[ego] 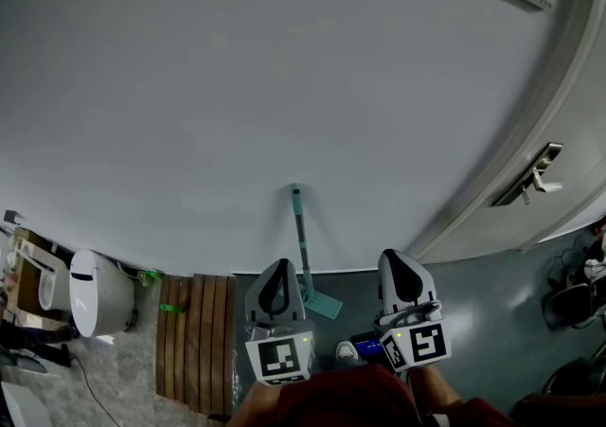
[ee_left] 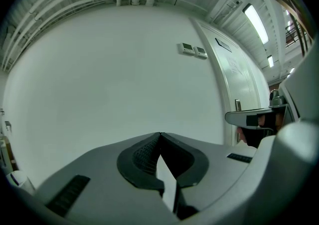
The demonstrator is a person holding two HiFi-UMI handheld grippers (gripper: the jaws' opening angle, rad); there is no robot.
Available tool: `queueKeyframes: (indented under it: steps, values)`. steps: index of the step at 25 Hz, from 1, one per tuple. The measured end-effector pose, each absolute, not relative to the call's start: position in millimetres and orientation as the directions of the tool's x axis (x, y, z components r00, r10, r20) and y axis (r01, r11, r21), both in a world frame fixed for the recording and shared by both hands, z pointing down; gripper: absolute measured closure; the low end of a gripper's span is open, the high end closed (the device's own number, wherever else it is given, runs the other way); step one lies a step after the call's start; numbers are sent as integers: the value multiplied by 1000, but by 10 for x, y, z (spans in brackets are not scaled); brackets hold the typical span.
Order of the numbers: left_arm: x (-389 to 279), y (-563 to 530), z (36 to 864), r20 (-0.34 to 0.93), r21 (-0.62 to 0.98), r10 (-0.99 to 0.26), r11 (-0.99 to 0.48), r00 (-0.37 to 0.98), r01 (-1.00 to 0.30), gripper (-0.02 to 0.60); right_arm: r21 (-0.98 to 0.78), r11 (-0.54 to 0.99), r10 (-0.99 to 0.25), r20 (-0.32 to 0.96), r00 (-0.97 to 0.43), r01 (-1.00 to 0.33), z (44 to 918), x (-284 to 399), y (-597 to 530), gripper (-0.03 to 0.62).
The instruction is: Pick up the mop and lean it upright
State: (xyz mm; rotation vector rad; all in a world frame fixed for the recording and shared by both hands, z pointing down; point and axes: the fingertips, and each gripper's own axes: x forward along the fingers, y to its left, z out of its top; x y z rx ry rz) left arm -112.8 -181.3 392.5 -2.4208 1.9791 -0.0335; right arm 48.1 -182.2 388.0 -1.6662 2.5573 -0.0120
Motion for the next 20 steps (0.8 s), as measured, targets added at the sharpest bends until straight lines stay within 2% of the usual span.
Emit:
queueKeyframes:
  steps: [20]
  values:
    - [-1135, -1824, 3945, 5, -26, -981, -195, 195, -980, 568, -48, 419, -907, -71, -415, -907, 3886, 445, -1851, 577]
